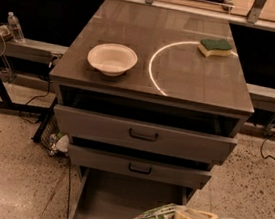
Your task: Place green jalapeno chip bag into bottom drawer
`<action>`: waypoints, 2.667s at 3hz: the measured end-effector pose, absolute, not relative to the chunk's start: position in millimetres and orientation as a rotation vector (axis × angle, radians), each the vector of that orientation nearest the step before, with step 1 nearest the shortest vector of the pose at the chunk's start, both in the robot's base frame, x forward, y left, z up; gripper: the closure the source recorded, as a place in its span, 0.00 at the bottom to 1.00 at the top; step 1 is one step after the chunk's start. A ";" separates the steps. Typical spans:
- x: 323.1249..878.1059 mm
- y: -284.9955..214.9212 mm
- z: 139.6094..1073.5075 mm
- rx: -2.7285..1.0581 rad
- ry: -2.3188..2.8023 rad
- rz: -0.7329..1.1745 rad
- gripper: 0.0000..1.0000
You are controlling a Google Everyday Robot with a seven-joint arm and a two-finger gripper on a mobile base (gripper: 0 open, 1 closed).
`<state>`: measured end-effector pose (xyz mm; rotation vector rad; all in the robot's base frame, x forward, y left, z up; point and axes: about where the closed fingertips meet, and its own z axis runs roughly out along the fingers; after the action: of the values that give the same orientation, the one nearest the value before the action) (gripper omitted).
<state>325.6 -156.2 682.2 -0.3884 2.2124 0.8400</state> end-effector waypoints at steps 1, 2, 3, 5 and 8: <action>336.2 -122.8 637.9 -0.380 2.203 0.897 1.00; 356.4 -89.1 590.3 -0.329 2.172 0.950 1.00; 361.0 -86.4 583.5 -0.327 2.166 0.960 1.00; 409.3 -73.1 526.0 -0.308 2.111 0.998 1.00; 449.5 -45.1 425.0 -0.378 2.058 1.115 1.00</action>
Offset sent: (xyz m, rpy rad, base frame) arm 0.0453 0.0997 -0.1275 0.1424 0.0053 0.0052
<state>449.5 -45.1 425.0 -0.3784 2.0578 1.1152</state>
